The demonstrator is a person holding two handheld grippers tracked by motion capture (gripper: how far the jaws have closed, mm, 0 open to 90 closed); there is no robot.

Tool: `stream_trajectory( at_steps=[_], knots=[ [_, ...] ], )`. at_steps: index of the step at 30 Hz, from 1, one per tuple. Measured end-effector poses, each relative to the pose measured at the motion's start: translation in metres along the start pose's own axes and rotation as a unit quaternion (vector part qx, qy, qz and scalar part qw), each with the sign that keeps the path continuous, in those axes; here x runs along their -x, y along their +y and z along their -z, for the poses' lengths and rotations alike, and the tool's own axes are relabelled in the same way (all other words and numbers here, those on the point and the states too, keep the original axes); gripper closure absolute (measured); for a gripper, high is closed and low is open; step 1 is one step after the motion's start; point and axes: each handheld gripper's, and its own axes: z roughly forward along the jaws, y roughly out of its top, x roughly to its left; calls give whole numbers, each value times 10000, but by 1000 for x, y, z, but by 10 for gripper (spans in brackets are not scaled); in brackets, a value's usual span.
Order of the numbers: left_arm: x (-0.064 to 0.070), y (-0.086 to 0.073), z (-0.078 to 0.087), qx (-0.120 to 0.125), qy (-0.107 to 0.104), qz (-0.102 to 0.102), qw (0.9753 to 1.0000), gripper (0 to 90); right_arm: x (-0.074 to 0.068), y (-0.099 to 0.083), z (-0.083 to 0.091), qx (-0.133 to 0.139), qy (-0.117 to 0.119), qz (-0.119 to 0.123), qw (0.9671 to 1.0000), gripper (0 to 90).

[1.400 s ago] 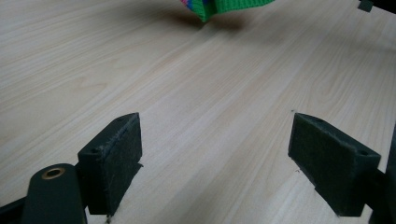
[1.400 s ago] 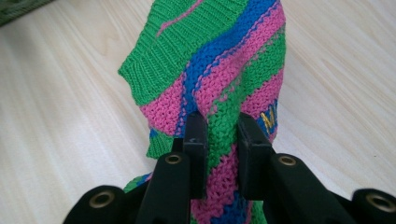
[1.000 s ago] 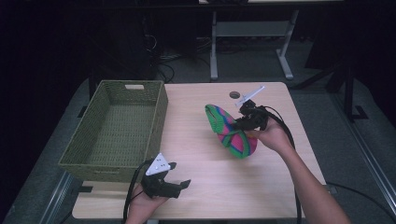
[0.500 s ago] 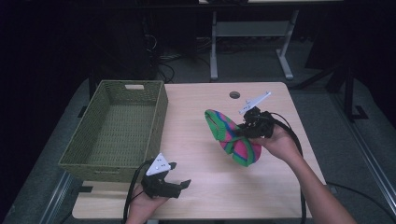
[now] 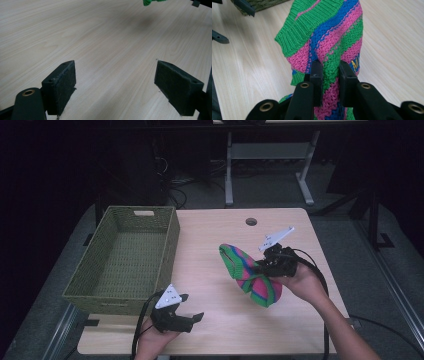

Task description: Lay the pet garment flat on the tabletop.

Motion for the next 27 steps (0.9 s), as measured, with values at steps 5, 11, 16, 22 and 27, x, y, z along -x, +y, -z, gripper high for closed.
stream_trajectory(
  at_steps=[5, 11, 16, 22, 27],
  knots=[
    [0, 0, -1, -21, -14, -23, 10000, 170, -5, -7, 1, 1, 25, -67, 10000, 761],
    [1, 0, -1, -45, -32, -61, 10000, 170, -10, -13, 1, 13, 113, -78, 9999, 761],
    [0, 0, -1, 29, -31, 0, 10000, 170, -16, -17, 0, 1, 142, -83, 9999, 760],
    [0, 0, 0, 19, -33, 10, 10000, 170, -23, -24, -7, 38, 196, -113, 9997, 760],
    [0, 0, 0, 49, -29, 29, 10000, 170, -27, -28, -16, 54, 279, -203, 9994, 760]
  ],
)
